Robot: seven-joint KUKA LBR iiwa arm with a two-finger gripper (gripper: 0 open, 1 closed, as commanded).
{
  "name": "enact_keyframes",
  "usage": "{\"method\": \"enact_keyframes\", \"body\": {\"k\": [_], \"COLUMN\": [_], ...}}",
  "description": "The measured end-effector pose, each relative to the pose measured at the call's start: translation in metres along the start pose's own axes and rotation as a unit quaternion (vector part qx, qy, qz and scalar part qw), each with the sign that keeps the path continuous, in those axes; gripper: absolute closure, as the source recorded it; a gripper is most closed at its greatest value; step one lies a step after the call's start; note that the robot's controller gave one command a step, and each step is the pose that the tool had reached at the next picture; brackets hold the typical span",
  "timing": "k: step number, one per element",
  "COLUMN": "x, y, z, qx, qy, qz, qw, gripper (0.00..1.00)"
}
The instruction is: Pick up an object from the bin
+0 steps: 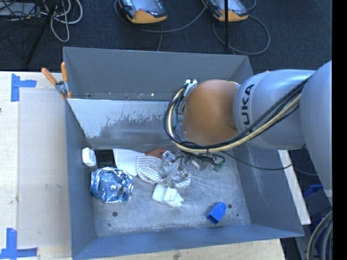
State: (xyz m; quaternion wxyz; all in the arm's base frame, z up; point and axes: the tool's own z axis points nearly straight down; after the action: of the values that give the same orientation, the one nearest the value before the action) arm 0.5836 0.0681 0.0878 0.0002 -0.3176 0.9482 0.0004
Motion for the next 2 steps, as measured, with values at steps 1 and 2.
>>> {"method": "enact_keyframes", "body": {"k": [1,2], "x": [0.012,0.027], "y": [-0.002,0.014], "z": [-0.042,-0.059], "qx": [-0.003,0.004], "qy": [0.0030,-0.0058], "qz": [0.000,0.015], "qw": [1.0000,0.9999], "gripper": [1.00,1.00]}}
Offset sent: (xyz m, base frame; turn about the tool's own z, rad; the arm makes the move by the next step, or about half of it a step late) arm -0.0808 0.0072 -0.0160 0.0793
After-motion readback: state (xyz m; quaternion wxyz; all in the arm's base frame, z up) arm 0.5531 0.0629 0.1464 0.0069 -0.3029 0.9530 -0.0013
